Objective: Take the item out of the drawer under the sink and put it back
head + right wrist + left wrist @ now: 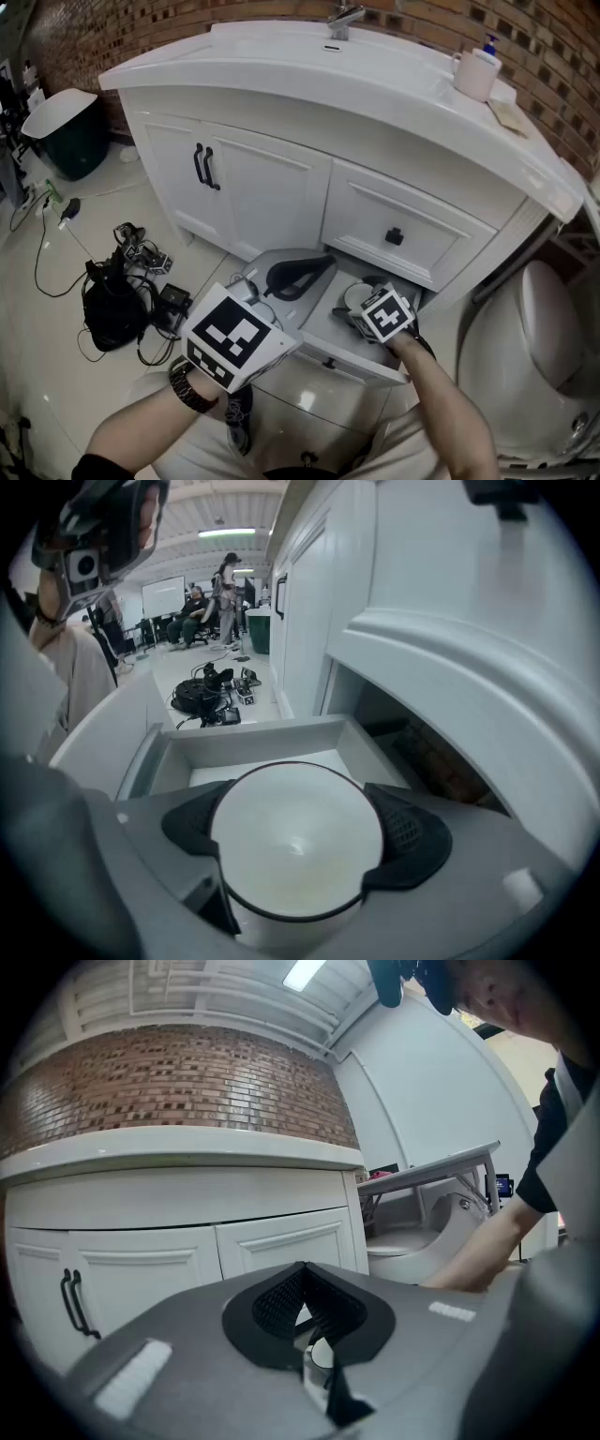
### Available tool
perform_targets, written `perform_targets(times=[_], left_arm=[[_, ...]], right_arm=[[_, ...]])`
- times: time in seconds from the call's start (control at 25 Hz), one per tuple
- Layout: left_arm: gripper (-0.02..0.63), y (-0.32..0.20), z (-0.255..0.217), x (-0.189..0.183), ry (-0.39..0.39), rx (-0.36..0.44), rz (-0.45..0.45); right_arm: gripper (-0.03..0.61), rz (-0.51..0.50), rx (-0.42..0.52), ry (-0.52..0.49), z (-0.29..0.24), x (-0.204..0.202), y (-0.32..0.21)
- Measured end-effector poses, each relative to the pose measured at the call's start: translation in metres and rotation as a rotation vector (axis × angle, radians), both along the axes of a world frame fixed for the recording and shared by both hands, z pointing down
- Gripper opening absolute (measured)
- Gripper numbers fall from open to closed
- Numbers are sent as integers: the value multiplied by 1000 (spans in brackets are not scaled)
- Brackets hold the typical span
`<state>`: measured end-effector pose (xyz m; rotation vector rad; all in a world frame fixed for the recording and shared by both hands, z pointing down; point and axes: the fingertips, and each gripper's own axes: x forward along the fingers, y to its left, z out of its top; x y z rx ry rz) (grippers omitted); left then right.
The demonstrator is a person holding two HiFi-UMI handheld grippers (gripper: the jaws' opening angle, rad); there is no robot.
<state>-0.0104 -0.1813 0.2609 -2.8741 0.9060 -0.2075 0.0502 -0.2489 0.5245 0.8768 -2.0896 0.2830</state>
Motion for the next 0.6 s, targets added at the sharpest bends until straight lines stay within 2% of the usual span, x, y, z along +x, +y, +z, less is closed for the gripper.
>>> perform_targets(times=[0.12, 0.24, 0.4, 0.6], left_arm=[[20, -1, 0, 2, 3, -1, 2], [20, -2, -3, 3, 18, -11, 4], [20, 4, 0, 10, 28, -41, 38], [20, 11, 12, 25, -4, -60, 66]], right_arm=[[423, 4, -7, 17, -2, 4, 4], [423, -21, 36, -26, -23, 3, 15], [423, -40, 223, -181, -96, 4, 41], [423, 8, 505, -441, -197, 31, 77]])
